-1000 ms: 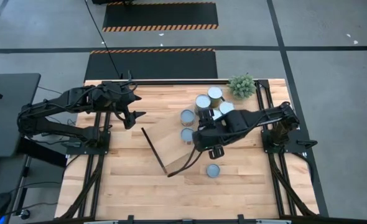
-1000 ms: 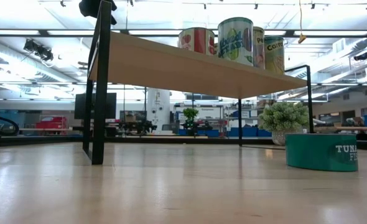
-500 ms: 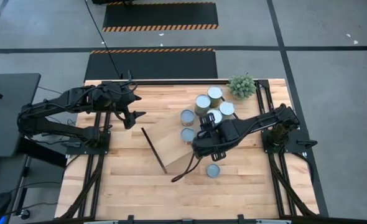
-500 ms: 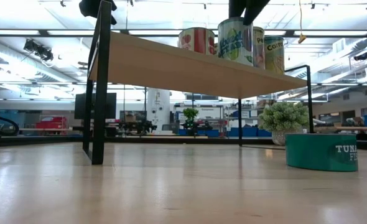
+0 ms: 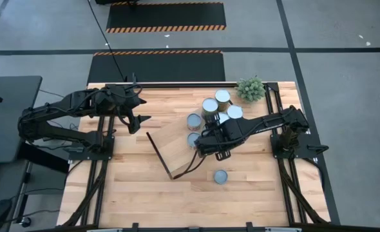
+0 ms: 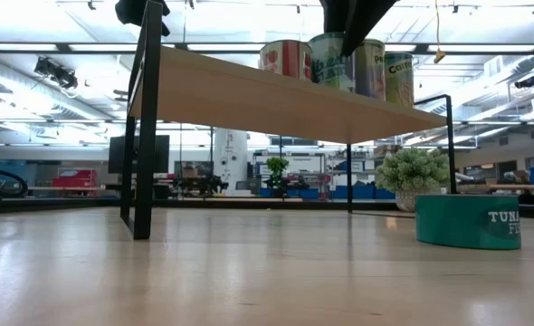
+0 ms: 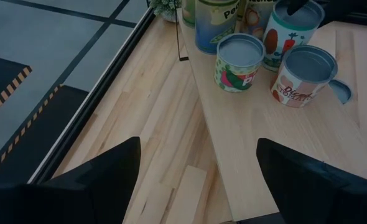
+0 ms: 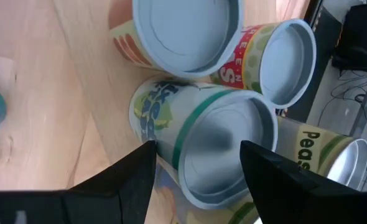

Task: Pick and place cans onto a shelf
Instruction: Adjust the big canned mixed vegetables on the shelf, then adjust the small canned diced tomatoes on the shelf

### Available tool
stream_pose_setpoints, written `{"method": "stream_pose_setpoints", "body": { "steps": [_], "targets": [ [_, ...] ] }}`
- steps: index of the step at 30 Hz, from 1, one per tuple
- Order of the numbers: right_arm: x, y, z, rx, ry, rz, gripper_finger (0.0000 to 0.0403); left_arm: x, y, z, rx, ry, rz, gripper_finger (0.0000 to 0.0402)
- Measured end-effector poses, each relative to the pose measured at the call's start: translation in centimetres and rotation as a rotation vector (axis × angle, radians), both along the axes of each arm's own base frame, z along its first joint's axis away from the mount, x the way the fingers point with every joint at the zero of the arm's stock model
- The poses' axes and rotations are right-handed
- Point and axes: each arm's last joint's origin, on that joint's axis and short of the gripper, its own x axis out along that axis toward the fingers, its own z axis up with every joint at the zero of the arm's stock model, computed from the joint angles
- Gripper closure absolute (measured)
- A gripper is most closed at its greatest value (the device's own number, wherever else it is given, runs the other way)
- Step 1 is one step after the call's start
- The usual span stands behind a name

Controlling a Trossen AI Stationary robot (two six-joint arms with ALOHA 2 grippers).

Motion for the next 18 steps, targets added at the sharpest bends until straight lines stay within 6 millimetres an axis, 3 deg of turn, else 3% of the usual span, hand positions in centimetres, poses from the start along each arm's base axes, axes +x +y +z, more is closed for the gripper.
{"method": "stream_pose_setpoints", "body": {
  "steps": [7, 14, 18],
  "targets": [
    [0.2, -0.1, 0.2, 0.005, -0.015, 0.007, 0.0163, 0.0, 0.0, 0.0, -0.011, -0.004, 0.005, 0.0076],
    [0.3, 1.2, 3.0, 0.090, -0.166, 0.029, 0.0163, 0.3, -0.1, -0.2, -0.075, -0.011, -0.023, 0.0076],
    [0.8, 2.0, 3.2, 0.142, -0.226, 0.095, 0.0163, 0.5, -0.1, -0.2, -0.049, -0.002, -0.044, 0.0076]
  ]
}}
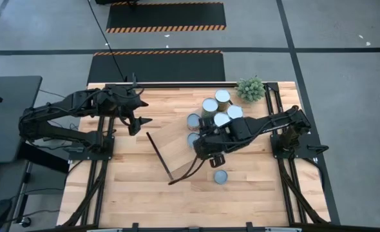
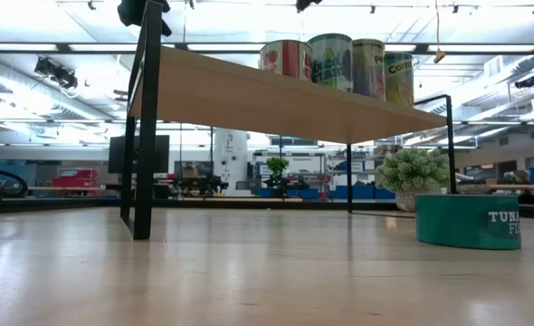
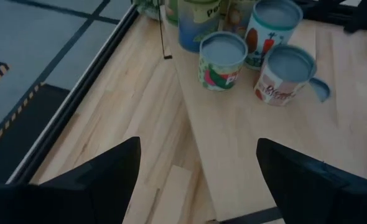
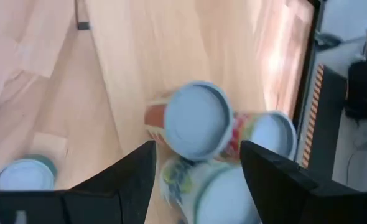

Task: Pick and place cans onto a shelf
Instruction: Adjust the small canned diced tomatoes on the shelf, then put the small tuna can on the shelf

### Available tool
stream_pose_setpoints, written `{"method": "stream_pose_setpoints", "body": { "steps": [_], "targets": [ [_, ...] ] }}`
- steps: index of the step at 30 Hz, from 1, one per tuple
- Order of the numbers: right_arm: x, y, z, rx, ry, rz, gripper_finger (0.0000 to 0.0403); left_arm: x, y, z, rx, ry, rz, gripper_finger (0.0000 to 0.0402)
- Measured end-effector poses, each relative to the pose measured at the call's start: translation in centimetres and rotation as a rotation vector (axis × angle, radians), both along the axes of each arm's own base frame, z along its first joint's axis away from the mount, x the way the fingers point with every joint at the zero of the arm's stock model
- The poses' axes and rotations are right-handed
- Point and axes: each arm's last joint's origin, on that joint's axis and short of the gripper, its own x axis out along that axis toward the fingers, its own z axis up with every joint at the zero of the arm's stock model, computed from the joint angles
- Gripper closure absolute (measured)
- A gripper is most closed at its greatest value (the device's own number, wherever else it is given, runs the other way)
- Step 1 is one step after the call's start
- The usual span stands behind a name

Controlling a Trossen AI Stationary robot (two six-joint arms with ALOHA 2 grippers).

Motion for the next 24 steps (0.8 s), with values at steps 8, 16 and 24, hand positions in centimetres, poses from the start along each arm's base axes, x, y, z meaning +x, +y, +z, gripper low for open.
{"method": "stream_pose_setpoints", "body": {
  "steps": [8, 16, 24],
  "targets": [
    [1.1, 0.3, -3.2, -0.097, 0.054, 0.145, 0.0163, 0.6, 0.1, -0.2, 0.001, 0.004, -0.001, 0.0076],
    [1.8, -0.8, -5.3, -0.137, 0.078, 0.148, 0.0163, 0.6, 0.1, -0.2, -0.003, 0.001, 0.002, 0.0076],
    [1.6, 0.6, -2.2, -0.111, -0.026, 0.163, 0.0163, 0.6, 0.1, -0.2, -0.003, 0.002, 0.002, 0.0076]
  ]
}}
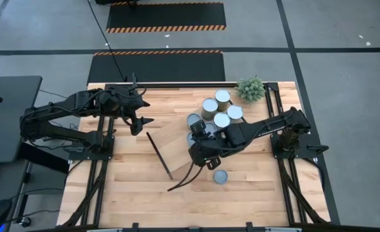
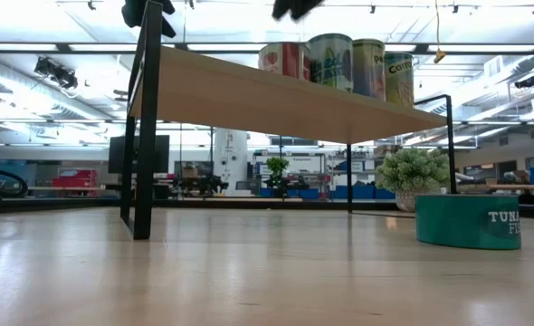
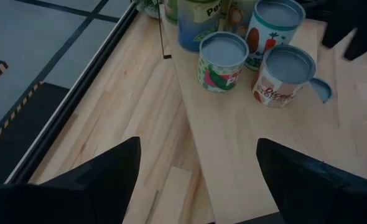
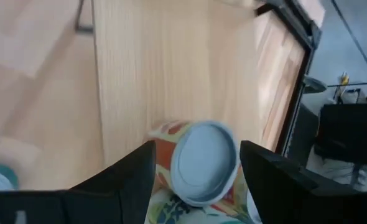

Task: Pick and place cans onto a shelf
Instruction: Put the small tuna can on the shelf

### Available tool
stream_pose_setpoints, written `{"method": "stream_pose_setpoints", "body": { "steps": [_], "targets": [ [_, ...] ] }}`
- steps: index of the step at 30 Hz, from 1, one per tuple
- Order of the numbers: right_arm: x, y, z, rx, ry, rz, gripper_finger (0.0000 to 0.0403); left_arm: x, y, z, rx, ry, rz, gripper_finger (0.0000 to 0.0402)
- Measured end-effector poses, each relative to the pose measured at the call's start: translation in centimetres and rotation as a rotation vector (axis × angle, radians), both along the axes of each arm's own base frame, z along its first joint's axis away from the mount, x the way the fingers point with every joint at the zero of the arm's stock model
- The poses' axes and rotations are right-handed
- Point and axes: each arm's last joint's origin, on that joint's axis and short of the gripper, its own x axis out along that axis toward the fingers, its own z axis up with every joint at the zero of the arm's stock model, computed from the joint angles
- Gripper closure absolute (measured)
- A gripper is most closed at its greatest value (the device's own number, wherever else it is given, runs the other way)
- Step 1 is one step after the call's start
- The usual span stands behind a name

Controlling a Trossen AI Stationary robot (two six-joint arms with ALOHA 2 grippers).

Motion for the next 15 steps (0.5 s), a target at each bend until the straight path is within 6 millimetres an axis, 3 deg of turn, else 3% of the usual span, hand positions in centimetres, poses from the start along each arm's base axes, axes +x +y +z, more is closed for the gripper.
{"method": "stream_pose_setpoints", "body": {
  "steps": [5, 8, 11, 15],
  "targets": [
    [-1.5, 1.2, 2.5, 0.233, 0.001, -0.073, 0.0163, 0.0, 0.0, 0.0, -0.007, -0.001, -0.007, 0.0076],
    [-2.8, 2.5, 2.8, 0.419, 0.087, -0.040, 0.0164, 0.0, -0.1, 0.0, -0.008, -0.001, -0.014, 0.0076],
    [-3.5, 3.8, 1.6, 0.442, 0.167, -0.033, 0.0168, 0.0, -0.1, 0.0, -0.006, 0.000, -0.015, 0.0076],
    [-4.0, 5.0, -1.6, 0.448, 0.255, -0.104, 0.0170, 0.0, -0.1, 0.0, -0.006, 0.000, -0.016, 0.0076]
  ]
}}
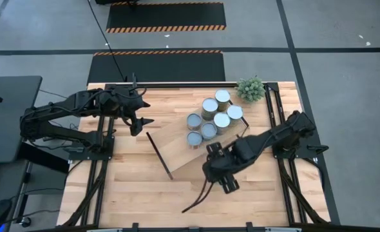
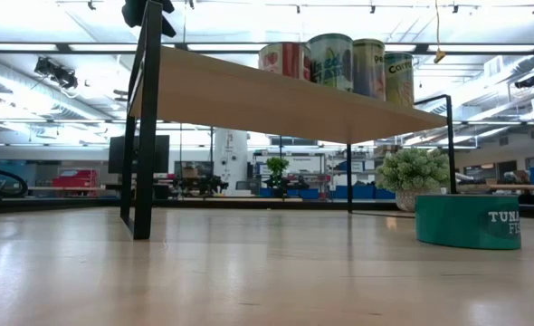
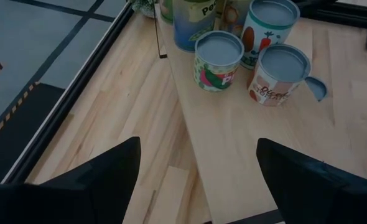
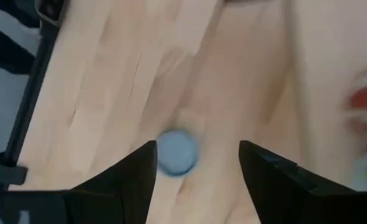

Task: Pick and place cans onto a shelf
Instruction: Put the small tuna can on the shelf

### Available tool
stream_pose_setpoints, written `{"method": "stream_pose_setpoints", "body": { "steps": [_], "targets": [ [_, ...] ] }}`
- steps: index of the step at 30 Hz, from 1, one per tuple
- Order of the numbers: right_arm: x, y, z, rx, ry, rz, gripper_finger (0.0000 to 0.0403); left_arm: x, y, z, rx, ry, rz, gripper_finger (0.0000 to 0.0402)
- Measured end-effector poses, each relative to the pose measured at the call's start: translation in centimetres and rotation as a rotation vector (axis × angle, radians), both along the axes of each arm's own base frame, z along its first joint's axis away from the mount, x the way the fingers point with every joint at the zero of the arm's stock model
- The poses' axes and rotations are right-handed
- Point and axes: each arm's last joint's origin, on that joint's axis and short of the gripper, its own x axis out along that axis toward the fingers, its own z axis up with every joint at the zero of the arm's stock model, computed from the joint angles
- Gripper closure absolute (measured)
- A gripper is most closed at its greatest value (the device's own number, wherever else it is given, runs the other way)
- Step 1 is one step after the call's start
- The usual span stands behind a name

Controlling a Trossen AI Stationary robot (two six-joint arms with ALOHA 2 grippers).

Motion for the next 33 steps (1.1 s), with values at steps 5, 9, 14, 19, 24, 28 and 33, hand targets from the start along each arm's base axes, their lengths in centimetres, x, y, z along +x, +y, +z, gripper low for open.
{"method": "stream_pose_setpoints", "body": {
  "steps": [5, 9, 14, 19, 24, 28, 33],
  "targets": [
    [-1.7, 1.4, -4.0, 0.102, 0.008, -0.092, 0.0170, 0.0, 0.0, 0.0, 0.000, 0.002, 0.000, 0.0076],
    [-4.0, 1.4, -7.7, 0.136, -0.012, -0.243, 0.0170, 0.0, 0.0, 0.0, 0.000, 0.004, 0.000, 0.0076],
    [-5.7, 0.4, -11.8, 0.175, 0.026, -0.368, 0.0154, 0.0, 0.0, 0.0, 0.000, 0.005, -0.001, 0.0076],
    [-6.0, -0.3, -13.8, 0.193, 0.065, -0.368, 0.0103, 0.0, 0.0, 0.0, 0.001, 0.005, -0.001, 0.0076],
    [-6.5, -0.8, -14.8, 0.112, 0.046, -0.374, 0.0050, 0.0, 0.0, 0.0, 0.001, 0.005, -0.001, 0.0076],
    [-7.1, -1.0, -16.4, 0.086, 0.022, -0.365, 0.0025, 0.0, 0.0, 0.0, 0.001, 0.006, -0.001, 0.0076],
    [-7.4, -1.3, -17.8, 0.099, -0.029, -0.370, 0.0015, 0.0, 0.0, 0.0, 0.000, 0.006, 0.000, 0.0076]
  ]
}}
